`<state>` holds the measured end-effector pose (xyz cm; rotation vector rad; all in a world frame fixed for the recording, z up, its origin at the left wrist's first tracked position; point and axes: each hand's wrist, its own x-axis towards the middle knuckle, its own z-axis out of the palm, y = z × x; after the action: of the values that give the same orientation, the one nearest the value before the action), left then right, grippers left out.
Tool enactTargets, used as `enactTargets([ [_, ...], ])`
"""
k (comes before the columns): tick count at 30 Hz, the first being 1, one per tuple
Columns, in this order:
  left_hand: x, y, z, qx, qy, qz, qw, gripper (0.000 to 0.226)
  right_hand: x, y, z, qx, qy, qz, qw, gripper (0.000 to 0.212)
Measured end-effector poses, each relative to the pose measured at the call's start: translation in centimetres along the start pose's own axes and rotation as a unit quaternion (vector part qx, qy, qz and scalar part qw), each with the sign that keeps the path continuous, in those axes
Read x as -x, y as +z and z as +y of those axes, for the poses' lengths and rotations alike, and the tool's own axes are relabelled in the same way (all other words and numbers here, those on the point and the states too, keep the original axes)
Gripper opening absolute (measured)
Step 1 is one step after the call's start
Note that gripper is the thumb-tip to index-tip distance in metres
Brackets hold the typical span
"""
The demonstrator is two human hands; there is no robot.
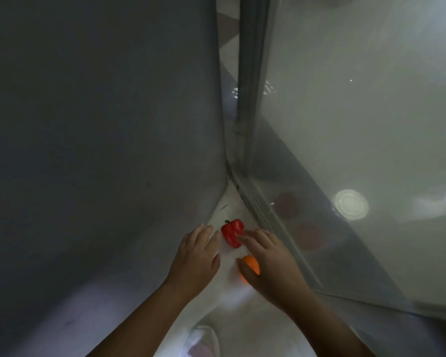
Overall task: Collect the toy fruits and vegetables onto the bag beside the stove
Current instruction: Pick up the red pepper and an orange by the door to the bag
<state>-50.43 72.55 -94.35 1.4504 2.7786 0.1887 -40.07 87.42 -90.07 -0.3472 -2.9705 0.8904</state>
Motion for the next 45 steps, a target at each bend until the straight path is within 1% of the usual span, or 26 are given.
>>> enactTargets([
  [3,-0.2,4.3,-0.7,0.004,0.014,0.025,1.000,0.051,-1.2,3.1,3.0,-0.008,-0.002,-0.016,1.000,0.046],
  [5,-0.5,6.7,-1.2,-0.003,0.022,0.033,0.999,0.046,-1.8,4.9,4.8,-0.014,0.008,-0.015,1.000,0.044],
  [9,-1.2,10.4,-1.9,-0.002,0.003,-0.017,1.000,0.049,-1.5,8.8,7.6,-0.036,0.055,-0.062,0.996,0.044],
  [11,-1.4,11.6,-2.0,-0.001,0.004,-0.040,0.999,0.045,-1.1,10.5,8.8,-0.029,0.066,-0.089,0.993,0.046],
  [13,-1.5,12.5,-2.0,0.003,0.003,-0.058,0.998,0.058,-0.7,11.5,9.5,-0.028,0.072,-0.103,0.992,0.049],
  [14,-1.6,12.8,-2.0,0.006,0.001,-0.067,0.998,0.065,-0.6,12.0,9.8,-0.022,0.073,-0.109,0.991,0.051],
  [16,-2.0,13.4,-1.9,0.008,0.004,-0.072,0.997,0.069,-0.4,12.8,10.2,-0.010,0.075,-0.122,0.990,0.054],
  [19,-2.9,14.5,-2.1,0.015,-0.006,-0.075,0.997,0.072,0.0,14.0,10.6,-0.017,0.078,-0.130,0.988,0.056],
  [23,-3.8,15.8,-1.8,0.052,-0.021,-0.101,0.993,0.072,0.4,14.8,11.0,-0.004,0.086,-0.142,0.986,0.058],
  [26,-4.3,16.3,-1.5,0.100,-0.059,-0.102,0.988,0.072,0.5,15.1,11.4,0.000,0.101,-0.168,0.980,0.058],
  [30,-4.8,17.2,-1.5,0.103,-0.064,-0.099,0.988,0.078,0.9,15.6,11.9,-0.044,0.115,-0.167,0.978,0.056],
  [35,-5.6,17.1,0.0,0.132,-0.074,-0.069,0.986,0.082,1.6,16.0,12.3,-0.097,0.138,-0.188,0.968,0.059],
  [38,-6.2,17.1,0.9,0.154,-0.086,-0.085,0.981,0.081,2.1,16.4,12.4,-0.135,0.146,-0.187,0.962,0.058],
  [42,-6.4,17.2,1.8,0.192,-0.135,-0.089,0.968,0.079,2.6,16.6,12.3,-0.139,0.156,-0.202,0.957,0.060],
  [45,-6.1,17.0,2.2,0.199,-0.147,-0.084,0.965,0.074,2.8,16.7,12.4,-0.137,0.164,-0.210,0.954,0.062],
])
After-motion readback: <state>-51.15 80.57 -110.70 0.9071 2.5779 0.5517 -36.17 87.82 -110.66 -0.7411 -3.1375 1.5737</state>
